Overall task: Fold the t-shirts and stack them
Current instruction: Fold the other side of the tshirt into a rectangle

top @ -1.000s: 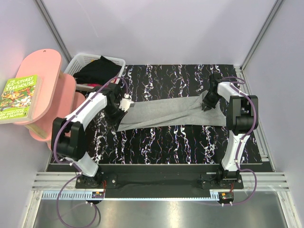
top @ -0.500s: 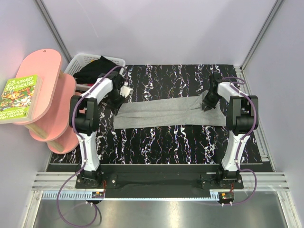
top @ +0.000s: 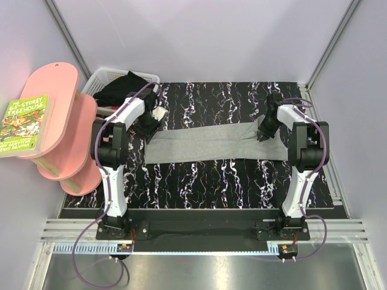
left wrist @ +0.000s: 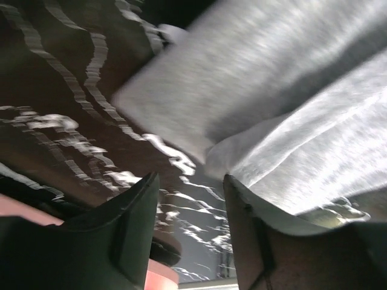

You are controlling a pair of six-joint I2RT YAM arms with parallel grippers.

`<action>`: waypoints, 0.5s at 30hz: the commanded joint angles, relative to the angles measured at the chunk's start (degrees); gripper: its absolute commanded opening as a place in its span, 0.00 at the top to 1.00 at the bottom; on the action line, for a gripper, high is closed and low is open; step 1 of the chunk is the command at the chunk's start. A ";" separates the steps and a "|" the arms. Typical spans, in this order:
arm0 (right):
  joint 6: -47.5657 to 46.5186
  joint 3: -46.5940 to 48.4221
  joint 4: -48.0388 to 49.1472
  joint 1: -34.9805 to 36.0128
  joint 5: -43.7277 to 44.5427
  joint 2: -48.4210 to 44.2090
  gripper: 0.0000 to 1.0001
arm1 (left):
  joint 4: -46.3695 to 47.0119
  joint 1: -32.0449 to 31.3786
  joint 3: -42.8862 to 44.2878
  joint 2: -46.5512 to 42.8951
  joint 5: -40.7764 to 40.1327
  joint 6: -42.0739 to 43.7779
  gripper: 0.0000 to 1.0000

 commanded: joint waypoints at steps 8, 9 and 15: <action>0.14 3.67 1.04 -2.22 1.13 -1.84 0.82 | 3.75 -1.90 0.37 -10.75 -2.82 -0.99 0.21; 0.23 4.20 0.95 -2.31 1.31 -2.02 0.82 | 3.83 -4.26 -1.03 -13.38 -1.77 -0.81 0.21; 0.76 6.57 0.95 -2.40 0.87 -2.81 0.81 | 4.80 -12.37 -10.18 -13.95 7.64 0.07 0.22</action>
